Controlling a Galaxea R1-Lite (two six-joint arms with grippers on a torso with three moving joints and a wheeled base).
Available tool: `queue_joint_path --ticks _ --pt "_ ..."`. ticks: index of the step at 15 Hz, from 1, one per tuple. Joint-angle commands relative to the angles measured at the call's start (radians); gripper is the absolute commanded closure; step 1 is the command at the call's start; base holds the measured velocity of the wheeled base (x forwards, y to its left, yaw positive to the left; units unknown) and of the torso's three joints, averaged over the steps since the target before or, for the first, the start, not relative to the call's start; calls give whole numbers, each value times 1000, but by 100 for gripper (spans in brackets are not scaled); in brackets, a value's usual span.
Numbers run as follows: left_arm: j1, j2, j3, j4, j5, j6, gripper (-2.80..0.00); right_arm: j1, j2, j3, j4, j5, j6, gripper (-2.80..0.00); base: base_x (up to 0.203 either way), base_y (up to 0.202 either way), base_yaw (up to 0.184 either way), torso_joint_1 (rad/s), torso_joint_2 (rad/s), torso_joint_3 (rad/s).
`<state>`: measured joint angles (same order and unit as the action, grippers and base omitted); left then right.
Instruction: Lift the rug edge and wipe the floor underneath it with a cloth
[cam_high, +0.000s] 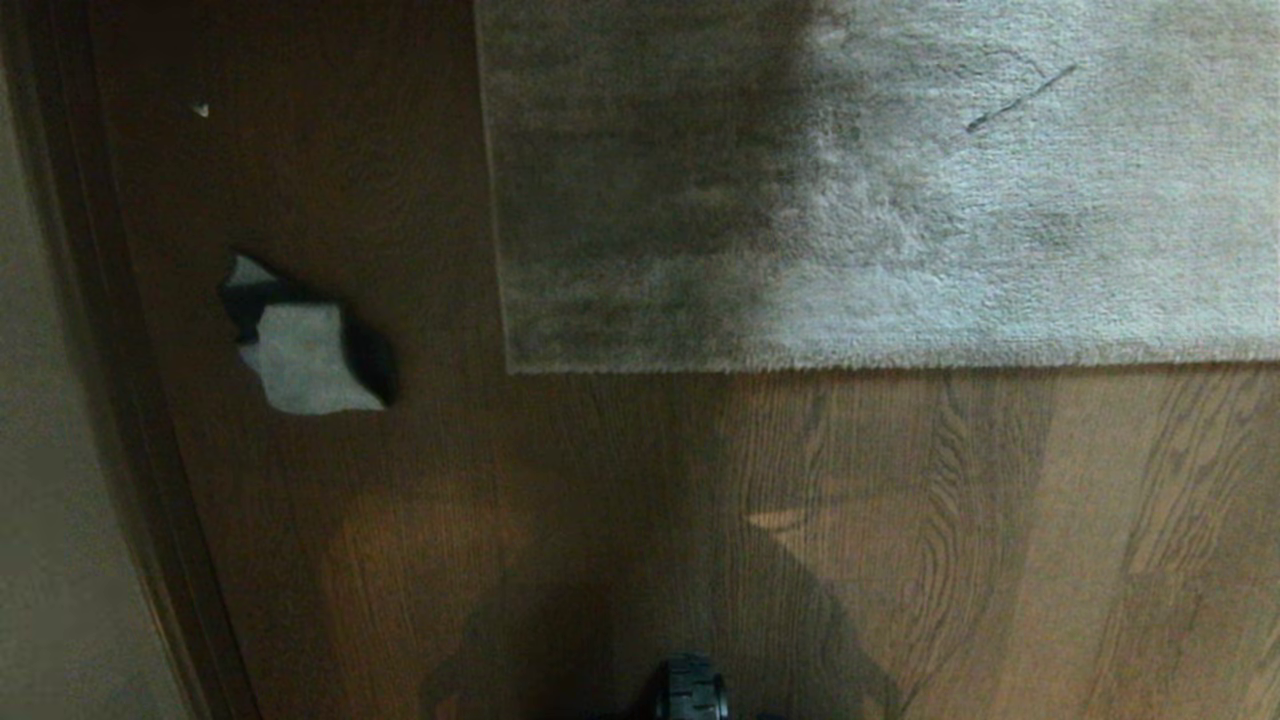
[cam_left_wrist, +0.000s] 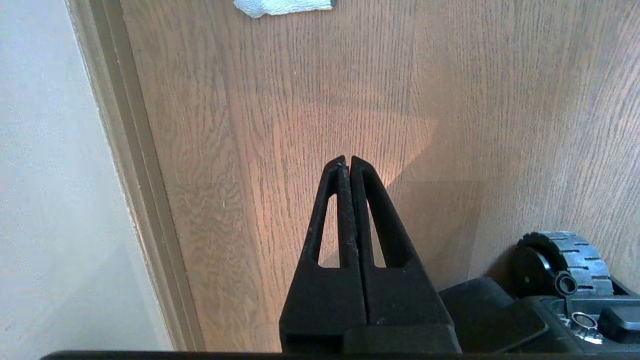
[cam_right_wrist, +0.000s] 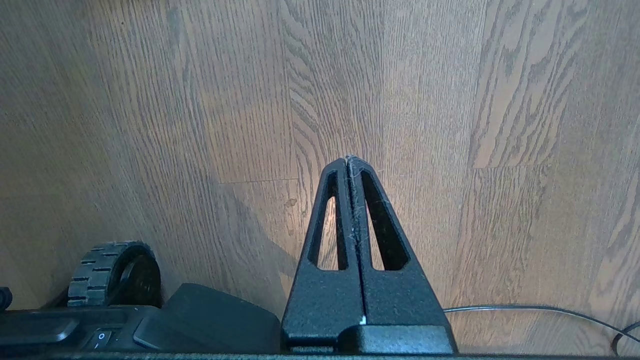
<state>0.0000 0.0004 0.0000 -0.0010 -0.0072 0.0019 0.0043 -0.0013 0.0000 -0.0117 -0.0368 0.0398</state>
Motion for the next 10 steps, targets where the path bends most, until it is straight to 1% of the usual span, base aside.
queue_joint_path --ticks 1,4,10 --pt "0 0 0 -1 0 0 0 0 1 0 -1 0 0 0 0 0 0 1 6 50" --pt "0 0 0 -1 0 -2 0 0 1 0 -1 0 0 0 0 0 0 1 3 148" --pt "0 0 0 -1 0 -2 0 0 1 0 -1 0 0 0 0 0 0 2 1 195"
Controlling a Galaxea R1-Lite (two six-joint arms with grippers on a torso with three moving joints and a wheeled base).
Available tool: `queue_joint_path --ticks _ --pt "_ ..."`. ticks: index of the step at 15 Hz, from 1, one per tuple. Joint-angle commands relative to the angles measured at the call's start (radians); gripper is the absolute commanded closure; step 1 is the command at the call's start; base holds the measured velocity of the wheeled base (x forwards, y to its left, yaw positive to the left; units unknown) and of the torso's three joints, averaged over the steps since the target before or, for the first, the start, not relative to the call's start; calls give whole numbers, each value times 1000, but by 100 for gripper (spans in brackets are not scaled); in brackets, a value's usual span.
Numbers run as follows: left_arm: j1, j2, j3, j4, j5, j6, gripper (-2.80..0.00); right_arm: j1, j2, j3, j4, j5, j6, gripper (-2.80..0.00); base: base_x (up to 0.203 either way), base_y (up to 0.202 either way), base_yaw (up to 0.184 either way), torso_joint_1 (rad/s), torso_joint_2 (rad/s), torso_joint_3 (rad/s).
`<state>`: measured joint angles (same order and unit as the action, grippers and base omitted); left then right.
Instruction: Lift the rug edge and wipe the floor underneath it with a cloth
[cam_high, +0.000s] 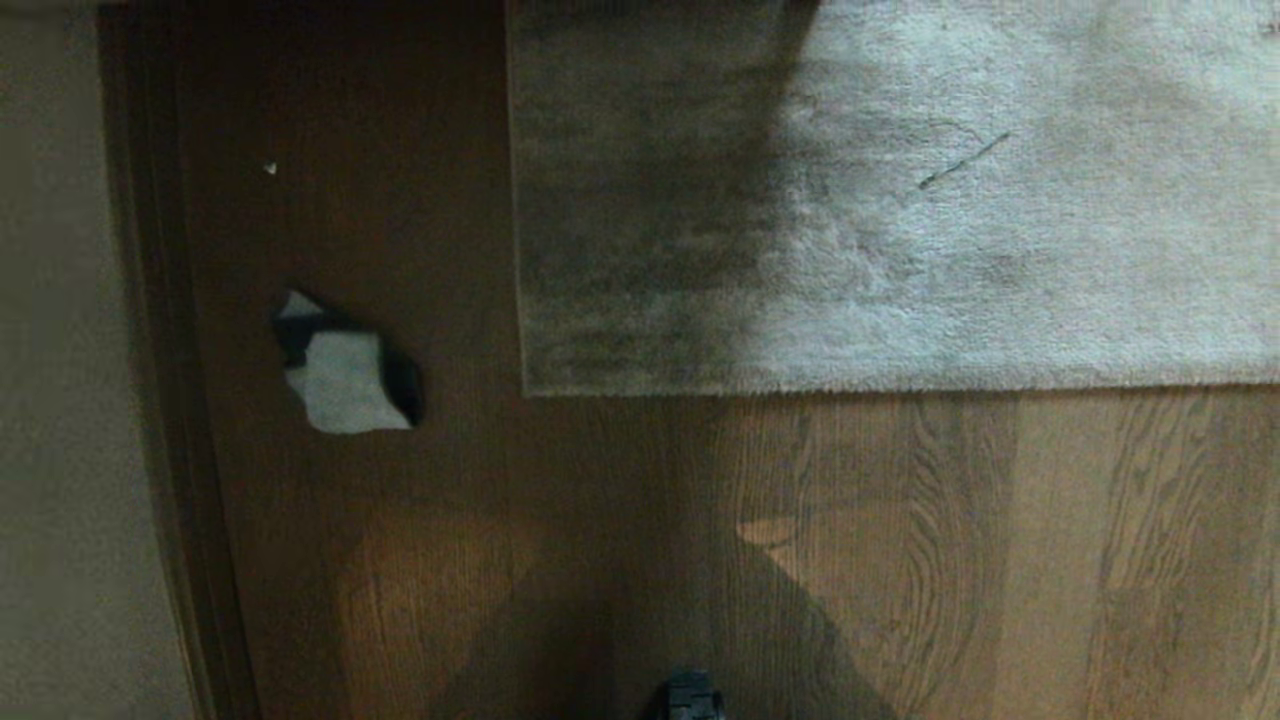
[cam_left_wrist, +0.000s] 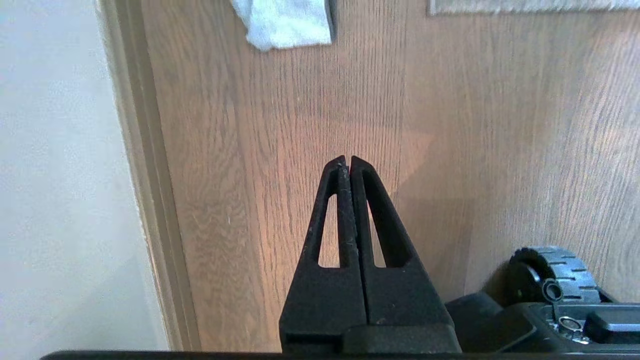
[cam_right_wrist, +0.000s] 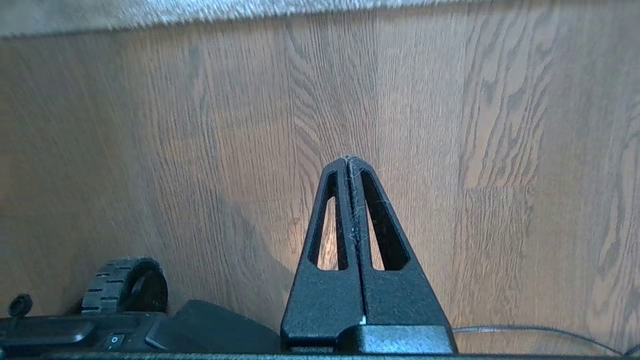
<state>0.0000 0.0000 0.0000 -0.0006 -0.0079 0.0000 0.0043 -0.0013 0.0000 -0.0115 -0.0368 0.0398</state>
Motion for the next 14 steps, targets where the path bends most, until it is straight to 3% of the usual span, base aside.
queue_joint_path --ticks 1,14 --pt "0 0 0 -1 0 0 0 0 1 0 -1 0 0 0 0 0 0 -1 2 206" --pt "0 0 0 -2 0 -3 0 0 1 0 -1 0 0 0 0 0 0 2 2 201"
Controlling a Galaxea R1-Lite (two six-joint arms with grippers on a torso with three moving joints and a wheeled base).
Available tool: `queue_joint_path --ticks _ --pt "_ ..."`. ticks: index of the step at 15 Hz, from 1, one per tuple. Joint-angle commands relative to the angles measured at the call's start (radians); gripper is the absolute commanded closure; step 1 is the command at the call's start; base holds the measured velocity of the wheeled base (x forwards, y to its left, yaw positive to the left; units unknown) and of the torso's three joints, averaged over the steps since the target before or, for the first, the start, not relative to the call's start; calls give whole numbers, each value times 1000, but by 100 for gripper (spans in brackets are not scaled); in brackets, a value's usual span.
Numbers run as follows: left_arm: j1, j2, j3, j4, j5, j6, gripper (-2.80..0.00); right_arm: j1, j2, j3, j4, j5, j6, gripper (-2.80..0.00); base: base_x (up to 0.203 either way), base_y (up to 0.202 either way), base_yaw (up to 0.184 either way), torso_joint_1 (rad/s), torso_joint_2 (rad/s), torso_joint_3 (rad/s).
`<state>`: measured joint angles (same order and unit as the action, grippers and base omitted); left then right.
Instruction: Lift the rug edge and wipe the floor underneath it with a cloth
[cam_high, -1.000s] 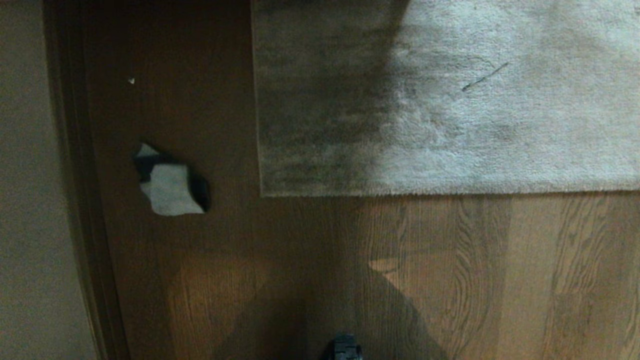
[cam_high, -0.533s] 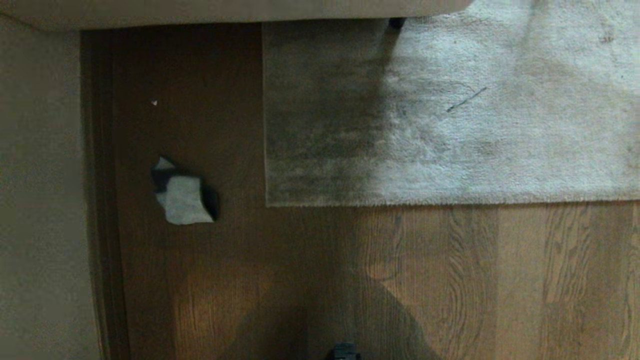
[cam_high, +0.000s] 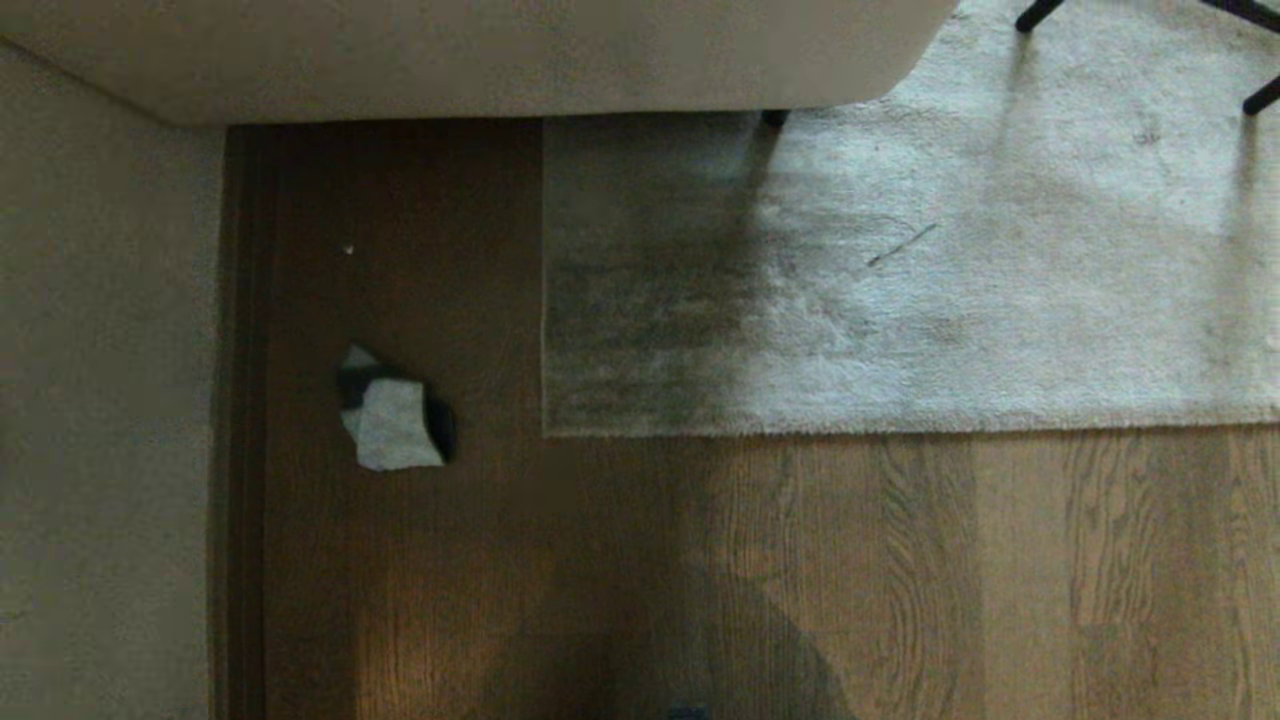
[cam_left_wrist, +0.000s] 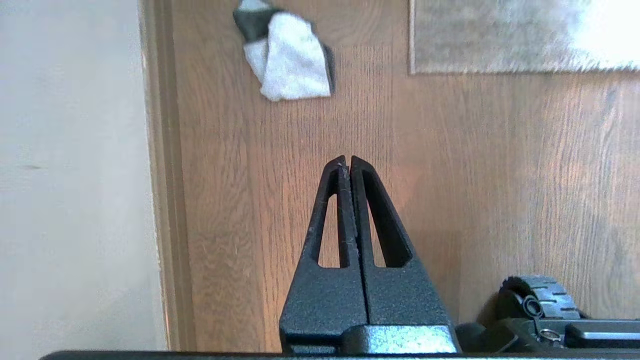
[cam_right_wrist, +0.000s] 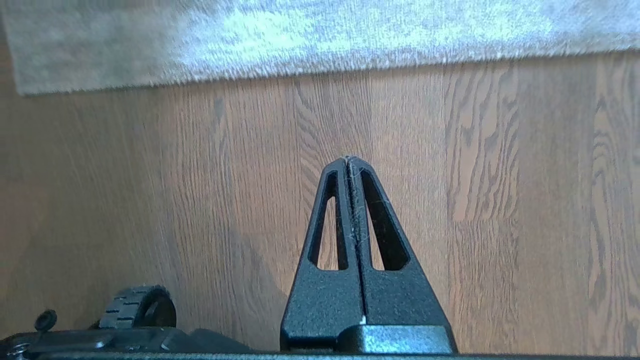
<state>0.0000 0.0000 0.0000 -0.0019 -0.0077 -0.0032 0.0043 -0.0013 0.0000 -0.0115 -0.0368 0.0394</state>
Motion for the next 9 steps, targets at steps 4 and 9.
queue_joint_path --ticks 4,9 --pt "0 0 0 -1 0 -1 0 0 1 0 -1 0 1 0 0 0 0 0 5 201" --pt "0 0 0 -1 0 -1 0 0 1 0 -1 0 1 0 0 0 0 -1 -1 202"
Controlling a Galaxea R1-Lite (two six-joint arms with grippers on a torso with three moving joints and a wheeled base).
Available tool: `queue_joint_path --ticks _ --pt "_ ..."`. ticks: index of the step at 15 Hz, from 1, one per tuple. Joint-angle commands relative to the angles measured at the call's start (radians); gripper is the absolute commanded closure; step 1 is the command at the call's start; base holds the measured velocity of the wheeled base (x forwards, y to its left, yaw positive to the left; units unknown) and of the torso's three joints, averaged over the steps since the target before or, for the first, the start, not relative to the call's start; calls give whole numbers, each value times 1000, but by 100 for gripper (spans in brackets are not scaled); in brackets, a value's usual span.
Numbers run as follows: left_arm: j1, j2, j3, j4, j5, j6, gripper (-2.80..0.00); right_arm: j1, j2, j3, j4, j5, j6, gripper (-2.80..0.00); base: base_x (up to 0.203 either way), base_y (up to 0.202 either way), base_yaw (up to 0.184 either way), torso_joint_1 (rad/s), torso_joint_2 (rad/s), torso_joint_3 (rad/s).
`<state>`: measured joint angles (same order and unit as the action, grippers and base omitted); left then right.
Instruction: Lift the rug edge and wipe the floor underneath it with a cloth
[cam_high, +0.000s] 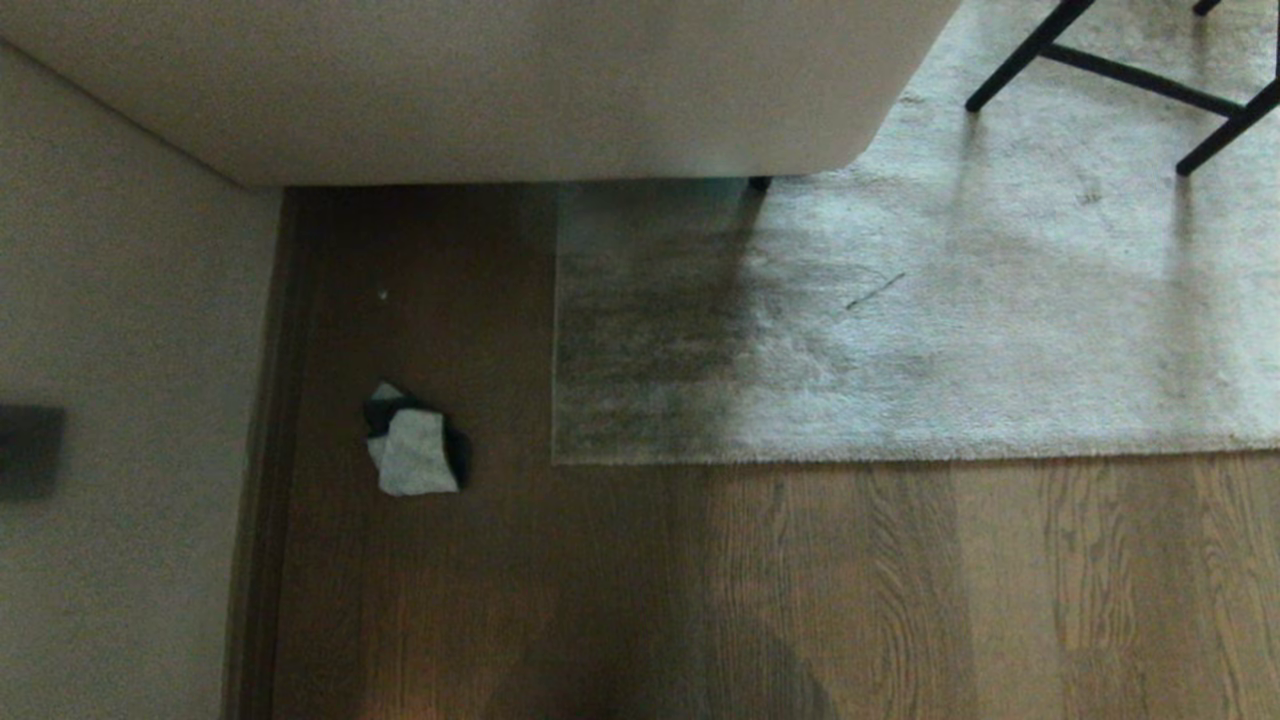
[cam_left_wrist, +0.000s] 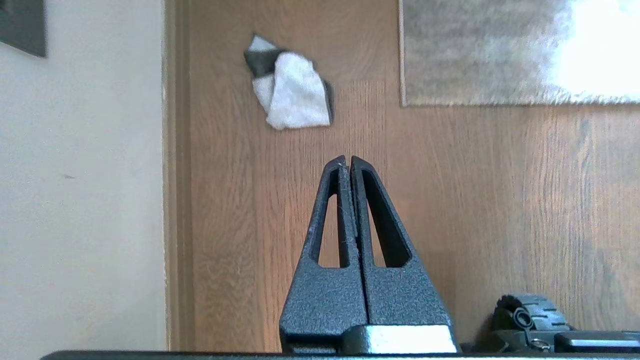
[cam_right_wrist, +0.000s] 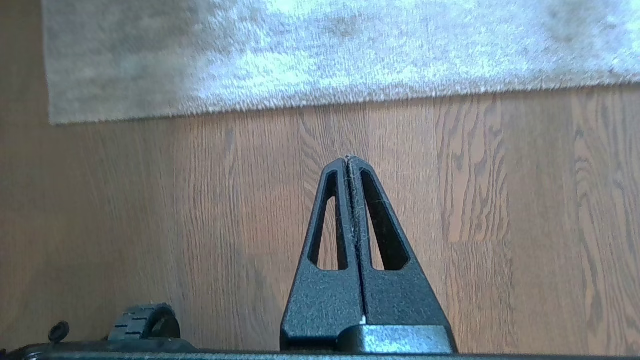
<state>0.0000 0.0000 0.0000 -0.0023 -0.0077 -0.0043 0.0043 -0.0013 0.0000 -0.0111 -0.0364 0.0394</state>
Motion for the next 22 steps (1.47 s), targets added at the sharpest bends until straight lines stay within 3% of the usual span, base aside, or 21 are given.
queue_joint_path --ticks 1,22 --pt "0 0 0 -1 0 0 0 0 1 0 -1 0 0 0 0 0 0 0 -2 198" --pt "0 0 0 -1 0 -2 0 0 1 0 -1 0 0 0 0 0 0 3 2 200"
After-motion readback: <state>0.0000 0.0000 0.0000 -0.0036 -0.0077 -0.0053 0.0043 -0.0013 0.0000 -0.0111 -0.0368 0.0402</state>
